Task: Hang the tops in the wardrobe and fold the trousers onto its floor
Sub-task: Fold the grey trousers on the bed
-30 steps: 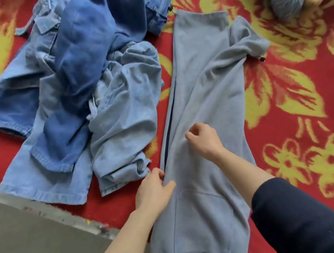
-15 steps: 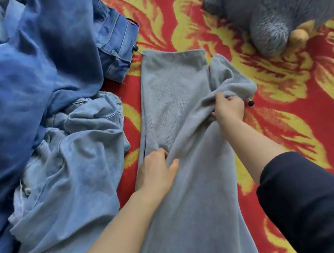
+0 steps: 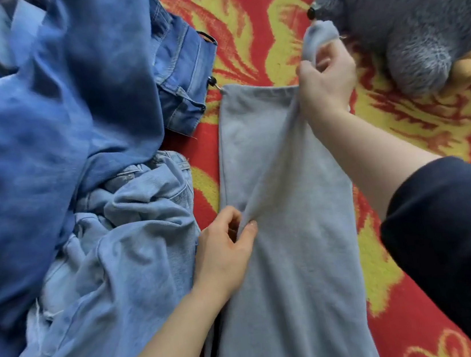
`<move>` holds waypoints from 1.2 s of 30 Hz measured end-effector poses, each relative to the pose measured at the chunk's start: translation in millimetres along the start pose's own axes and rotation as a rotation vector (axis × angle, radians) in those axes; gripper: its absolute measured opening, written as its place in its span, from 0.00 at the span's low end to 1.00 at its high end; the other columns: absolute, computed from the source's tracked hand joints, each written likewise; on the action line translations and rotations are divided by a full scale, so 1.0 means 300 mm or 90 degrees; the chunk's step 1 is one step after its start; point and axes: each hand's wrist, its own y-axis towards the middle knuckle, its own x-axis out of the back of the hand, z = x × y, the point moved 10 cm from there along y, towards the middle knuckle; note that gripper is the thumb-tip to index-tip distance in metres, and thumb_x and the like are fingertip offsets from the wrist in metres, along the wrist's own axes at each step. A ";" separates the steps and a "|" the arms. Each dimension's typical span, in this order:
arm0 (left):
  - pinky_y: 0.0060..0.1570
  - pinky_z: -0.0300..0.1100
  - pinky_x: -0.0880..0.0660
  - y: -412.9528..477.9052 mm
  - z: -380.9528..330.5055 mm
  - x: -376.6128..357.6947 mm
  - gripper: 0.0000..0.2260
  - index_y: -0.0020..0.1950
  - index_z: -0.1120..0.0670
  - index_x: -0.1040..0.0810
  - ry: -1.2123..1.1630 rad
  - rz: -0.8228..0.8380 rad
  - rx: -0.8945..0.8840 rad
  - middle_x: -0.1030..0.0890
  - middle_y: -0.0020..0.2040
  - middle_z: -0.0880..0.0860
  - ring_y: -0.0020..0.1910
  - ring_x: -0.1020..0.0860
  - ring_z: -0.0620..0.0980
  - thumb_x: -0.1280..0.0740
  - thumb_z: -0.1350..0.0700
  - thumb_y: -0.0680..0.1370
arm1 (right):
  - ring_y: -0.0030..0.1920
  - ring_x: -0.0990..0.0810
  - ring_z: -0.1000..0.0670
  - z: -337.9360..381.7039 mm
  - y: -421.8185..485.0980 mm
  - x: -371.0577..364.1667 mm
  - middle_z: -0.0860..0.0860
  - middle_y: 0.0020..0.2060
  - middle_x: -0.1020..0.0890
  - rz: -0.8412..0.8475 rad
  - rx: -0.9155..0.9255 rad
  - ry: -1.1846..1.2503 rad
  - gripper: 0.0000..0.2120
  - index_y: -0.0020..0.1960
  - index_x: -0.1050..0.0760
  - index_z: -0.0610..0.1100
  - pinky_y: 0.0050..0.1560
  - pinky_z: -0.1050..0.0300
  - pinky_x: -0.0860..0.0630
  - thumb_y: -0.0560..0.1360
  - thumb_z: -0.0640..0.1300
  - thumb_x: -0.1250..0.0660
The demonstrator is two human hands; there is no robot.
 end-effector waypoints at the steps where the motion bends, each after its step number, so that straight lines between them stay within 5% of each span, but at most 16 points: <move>1: 0.34 0.44 0.33 0.000 0.022 0.023 0.11 0.37 0.54 0.30 0.000 -0.021 0.027 0.29 0.29 0.48 0.29 0.32 0.46 0.32 0.51 0.73 | 0.32 0.33 0.56 0.040 -0.019 -0.095 0.55 0.30 0.31 0.075 0.020 -0.007 0.11 0.34 0.35 0.49 0.32 0.67 0.37 0.70 0.38 0.36; 3: 0.34 0.44 0.34 0.000 0.053 0.058 0.10 0.38 0.54 0.31 0.016 -0.050 0.065 0.29 0.28 0.48 0.29 0.33 0.45 0.32 0.55 0.73 | 0.37 0.27 0.55 0.042 -0.090 -0.279 0.53 0.36 0.25 0.257 0.009 -0.043 0.02 0.46 0.24 0.45 0.38 0.64 0.30 0.74 0.42 0.35; 6: 0.35 0.45 0.34 0.009 0.060 0.057 0.07 0.41 0.53 0.31 0.040 -0.028 0.077 0.25 0.31 0.49 0.32 0.28 0.49 0.33 0.56 0.74 | 0.47 0.22 0.46 -0.063 -0.236 -0.426 0.47 0.45 0.22 0.473 -0.018 -0.174 0.13 0.57 0.23 0.41 0.50 0.55 0.26 0.77 0.48 0.36; 8: 0.34 0.45 0.39 0.019 0.062 0.051 0.09 0.38 0.54 0.33 0.062 -0.019 0.078 0.28 0.30 0.50 0.32 0.30 0.51 0.34 0.55 0.75 | 0.57 0.23 0.43 -0.103 -0.297 -0.428 0.42 0.55 0.20 0.505 0.047 -0.250 0.16 0.61 0.24 0.39 0.57 0.54 0.29 0.78 0.47 0.37; 10: 0.33 0.43 0.44 0.017 0.067 0.052 0.14 0.35 0.54 0.36 0.088 -0.025 0.076 0.32 0.29 0.49 0.31 0.33 0.50 0.35 0.55 0.76 | 0.70 0.32 0.43 -0.134 -0.331 -0.397 0.43 0.69 0.28 0.512 0.132 -0.324 0.22 0.71 0.31 0.41 0.69 0.52 0.35 0.79 0.48 0.40; 14: 0.42 0.45 0.37 -0.025 0.053 0.046 0.15 0.36 0.53 0.38 0.142 -0.040 0.052 0.33 0.40 0.50 0.41 0.32 0.52 0.35 0.54 0.78 | 0.77 0.49 0.46 -0.255 -0.413 -0.248 0.49 0.77 0.44 0.514 0.203 -0.447 0.26 0.77 0.44 0.51 0.75 0.48 0.48 0.82 0.55 0.47; 19: 0.56 0.43 0.33 -0.140 0.090 0.033 0.12 0.40 0.56 0.32 0.169 -0.025 0.080 0.32 0.51 0.53 0.52 0.29 0.53 0.33 0.51 0.77 | 0.78 0.59 0.50 -0.411 -0.590 -0.025 0.53 0.79 0.54 0.530 0.161 -0.498 0.32 0.78 0.53 0.58 0.75 0.51 0.58 0.78 0.65 0.49; 25: 0.50 0.46 0.32 -0.389 0.171 0.037 0.16 0.37 0.57 0.32 0.226 -0.005 0.147 0.29 0.49 0.55 0.47 0.28 0.56 0.35 0.49 0.78 | 0.76 0.67 0.52 -0.568 -0.914 0.246 0.57 0.77 0.64 0.557 0.079 -0.572 0.35 0.76 0.59 0.64 0.74 0.46 0.60 0.75 0.68 0.47; 29: 0.33 0.45 0.38 -0.553 0.279 0.142 0.20 0.33 0.57 0.35 0.101 -0.119 0.270 0.27 0.31 0.52 0.35 0.27 0.54 0.39 0.46 0.80 | 0.77 0.61 0.50 -0.653 -1.108 0.456 0.56 0.77 0.62 0.506 -0.057 -0.548 0.36 0.75 0.60 0.68 0.74 0.44 0.53 0.73 0.69 0.44; 32: 0.36 0.39 0.34 -0.611 0.302 0.110 0.15 0.43 0.54 0.30 0.067 -0.053 0.266 0.24 0.37 0.48 0.38 0.25 0.46 0.35 0.43 0.77 | 0.77 0.51 0.48 -0.705 -1.244 0.601 0.54 0.78 0.53 0.429 -0.201 -0.460 0.43 0.76 0.60 0.65 0.71 0.41 0.45 0.71 0.67 0.37; 36: 0.45 0.42 0.32 -0.737 0.337 0.033 0.15 0.55 0.53 0.31 0.173 0.105 0.173 0.21 0.49 0.52 0.49 0.24 0.52 0.30 0.50 0.75 | 0.74 0.43 0.45 -0.750 -1.415 0.721 0.50 0.75 0.42 0.330 -0.318 -0.404 0.45 0.77 0.47 0.50 0.68 0.41 0.40 0.68 0.64 0.31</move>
